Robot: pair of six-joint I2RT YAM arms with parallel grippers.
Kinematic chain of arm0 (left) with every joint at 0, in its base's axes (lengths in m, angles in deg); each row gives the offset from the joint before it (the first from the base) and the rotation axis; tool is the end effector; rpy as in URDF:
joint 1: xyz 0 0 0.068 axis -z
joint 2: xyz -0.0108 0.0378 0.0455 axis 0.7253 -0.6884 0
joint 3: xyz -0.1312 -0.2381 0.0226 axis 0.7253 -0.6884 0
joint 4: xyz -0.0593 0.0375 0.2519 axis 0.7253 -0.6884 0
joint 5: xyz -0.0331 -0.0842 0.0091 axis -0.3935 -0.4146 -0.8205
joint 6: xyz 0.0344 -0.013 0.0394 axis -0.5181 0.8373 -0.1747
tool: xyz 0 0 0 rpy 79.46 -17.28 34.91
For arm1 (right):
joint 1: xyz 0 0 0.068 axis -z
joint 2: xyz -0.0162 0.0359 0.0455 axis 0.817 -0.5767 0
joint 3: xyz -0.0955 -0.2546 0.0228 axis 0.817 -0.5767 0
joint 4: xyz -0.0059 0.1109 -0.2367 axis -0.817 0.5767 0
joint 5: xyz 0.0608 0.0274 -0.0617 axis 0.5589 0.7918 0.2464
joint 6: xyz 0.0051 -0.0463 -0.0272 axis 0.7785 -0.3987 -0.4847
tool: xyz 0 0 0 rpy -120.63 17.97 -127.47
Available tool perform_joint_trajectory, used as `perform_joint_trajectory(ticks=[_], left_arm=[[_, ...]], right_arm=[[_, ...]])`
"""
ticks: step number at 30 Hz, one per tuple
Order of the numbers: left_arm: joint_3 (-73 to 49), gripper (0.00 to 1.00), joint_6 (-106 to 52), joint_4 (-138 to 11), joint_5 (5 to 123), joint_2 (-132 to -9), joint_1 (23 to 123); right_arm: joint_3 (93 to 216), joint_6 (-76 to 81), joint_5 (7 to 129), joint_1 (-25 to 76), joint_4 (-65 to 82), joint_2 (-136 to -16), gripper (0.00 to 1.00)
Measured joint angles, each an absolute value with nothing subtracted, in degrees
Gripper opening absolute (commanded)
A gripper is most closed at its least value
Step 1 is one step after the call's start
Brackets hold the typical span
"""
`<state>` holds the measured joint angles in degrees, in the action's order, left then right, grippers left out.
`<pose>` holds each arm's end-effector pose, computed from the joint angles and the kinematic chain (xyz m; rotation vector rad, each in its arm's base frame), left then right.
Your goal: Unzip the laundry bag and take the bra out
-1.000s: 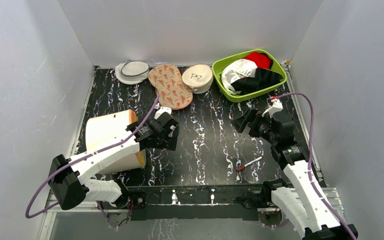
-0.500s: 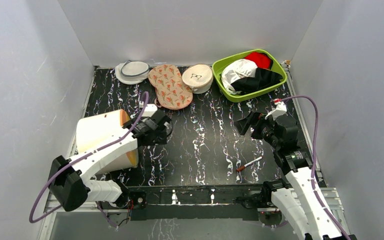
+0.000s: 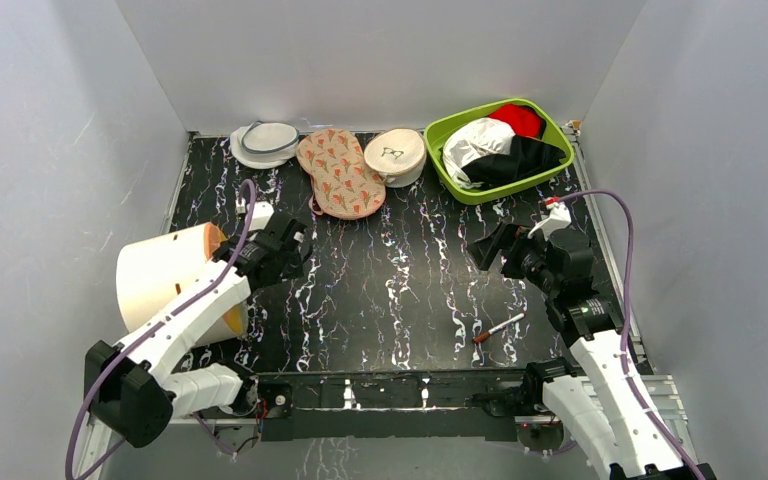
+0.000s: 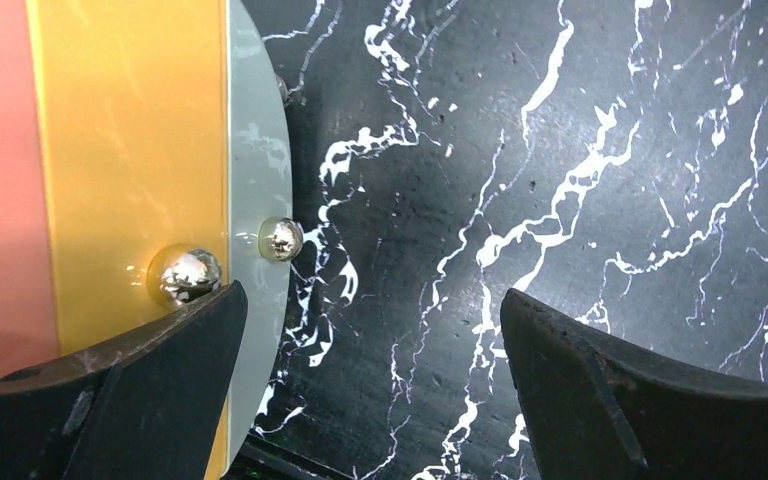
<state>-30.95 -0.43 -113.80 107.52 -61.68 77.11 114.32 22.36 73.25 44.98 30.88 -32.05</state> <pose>0.1971 -0.0928 0.2674 -0.3558 2.3597 0.2786 0.1507 0.0343 0.2822 0.1473 2.0358 0.6353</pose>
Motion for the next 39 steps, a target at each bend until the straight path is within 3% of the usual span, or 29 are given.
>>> perform_joint_trajectory(ticks=[9, 17, 20, 25, 29, 39], left_arm=[[-30.89, 0.98, -1.04, -113.69, 110.38, -54.86, 76.41], [-25.4, 0.98, -10.44, -92.34, 81.95, -54.16, 78.33], [-21.25, 0.98, -14.66, -84.64, 77.4, -58.27, 82.05], [-11.5, 0.98, -21.19, -77.54, 79.41, -66.9, 82.72], [-11.13, 0.98, -27.31, -70.35, 84.15, -67.65, 82.72], [-27.13, 0.98, -38.27, -58.15, 91.98, -61.74, 82.57]], right_arm=[[114.32, 22.34, 73.4, 44.98, 31.16, -32.37, 0.98], [114.32, 22.38, 73.43, 44.98, 31.47, -34.19, 0.98], [114.32, 22.38, 73.45, 44.98, 31.69, -35.48, 0.98], [114.32, 22.84, 73.69, 44.98, 31.75, -37.36, 0.98], [114.32, 23.85, 75.48, 44.98, 31.47, -39.17, 0.98], [109.84, 32.02, 82.32, 39.19, 18.9, -51.81, 0.98]])
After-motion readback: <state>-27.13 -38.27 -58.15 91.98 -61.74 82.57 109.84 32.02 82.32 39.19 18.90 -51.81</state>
